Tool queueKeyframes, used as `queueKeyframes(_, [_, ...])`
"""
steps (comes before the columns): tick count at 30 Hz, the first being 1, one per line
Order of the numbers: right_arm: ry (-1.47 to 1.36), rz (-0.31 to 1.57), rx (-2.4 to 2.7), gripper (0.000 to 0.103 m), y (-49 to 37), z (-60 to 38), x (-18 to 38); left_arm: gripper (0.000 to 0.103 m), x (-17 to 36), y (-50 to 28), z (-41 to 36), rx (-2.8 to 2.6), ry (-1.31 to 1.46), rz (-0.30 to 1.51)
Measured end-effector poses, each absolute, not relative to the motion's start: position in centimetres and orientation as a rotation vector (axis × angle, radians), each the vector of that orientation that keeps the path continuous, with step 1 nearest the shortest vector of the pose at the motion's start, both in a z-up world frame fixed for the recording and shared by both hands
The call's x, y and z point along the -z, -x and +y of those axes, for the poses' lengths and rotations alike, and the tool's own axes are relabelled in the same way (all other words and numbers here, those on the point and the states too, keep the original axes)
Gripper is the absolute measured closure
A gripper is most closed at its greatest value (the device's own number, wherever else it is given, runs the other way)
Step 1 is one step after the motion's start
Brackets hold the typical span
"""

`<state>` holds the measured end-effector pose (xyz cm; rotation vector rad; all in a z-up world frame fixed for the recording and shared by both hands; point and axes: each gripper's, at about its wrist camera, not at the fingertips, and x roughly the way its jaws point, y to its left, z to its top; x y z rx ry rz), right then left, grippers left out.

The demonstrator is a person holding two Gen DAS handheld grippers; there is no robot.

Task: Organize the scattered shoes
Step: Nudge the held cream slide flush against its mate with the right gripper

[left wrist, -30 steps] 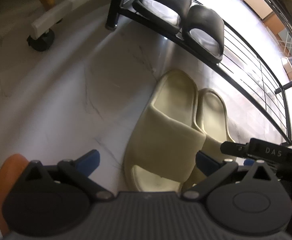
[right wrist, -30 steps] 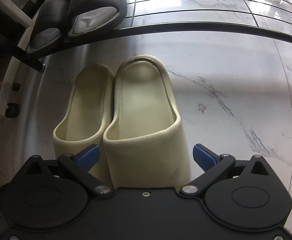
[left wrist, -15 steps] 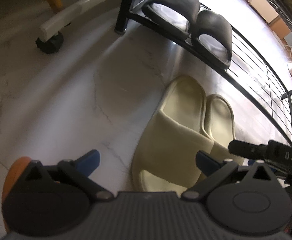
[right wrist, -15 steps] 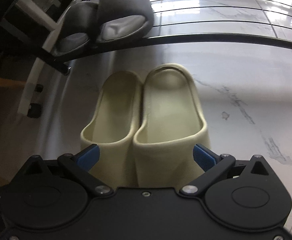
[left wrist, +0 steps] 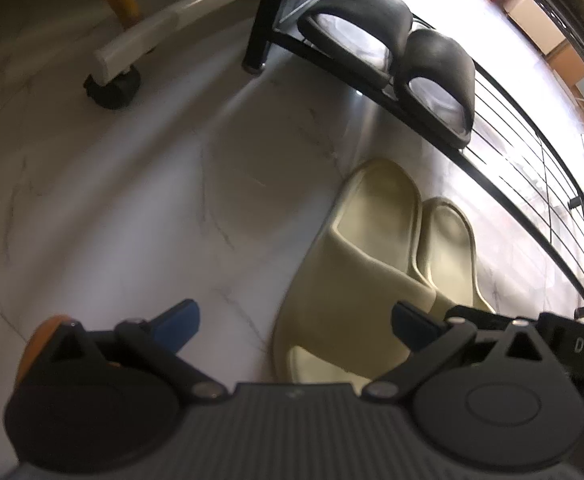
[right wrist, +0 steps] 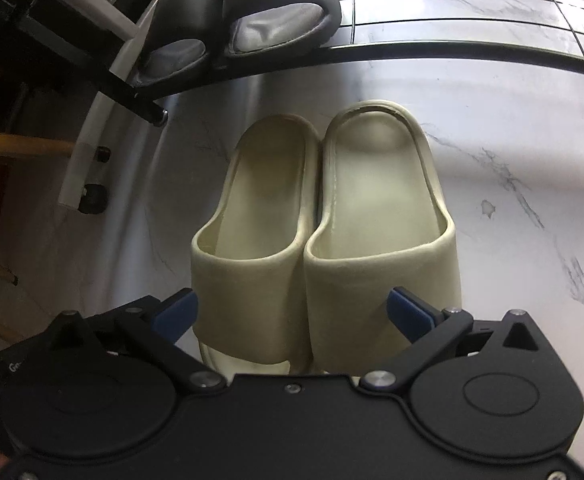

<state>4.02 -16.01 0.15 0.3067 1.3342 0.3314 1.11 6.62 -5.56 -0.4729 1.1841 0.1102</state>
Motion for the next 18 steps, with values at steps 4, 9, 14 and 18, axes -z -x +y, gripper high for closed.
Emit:
queueKeyframes(4, [-0.339, 1.324, -0.320, 0.000, -4.1, -16.5, -0.2, 0.001, 5.5, -1.1, 6.8, -0.128, 0.465, 1.180])
queueKeyframes(9, [-0.332, 1.325, -0.310, 0.000, -4.2, -16.6, -0.1, 0.001, 5.4, -1.1, 6.9, -0.139, 0.457, 1.176])
queueKeyframes(14, [-0.319, 1.322, -0.315, 0.000, -4.2, -16.5, 0.0, 0.001, 5.2, -1.1, 7.2, -0.156, 0.467, 1.168])
queueKeyframes(18, [-0.322, 1.314, -0.318, 0.000, -4.1, -16.6, 0.1, 0.001, 4.7, -1.1, 7.9, -0.178, 0.495, 1.145])
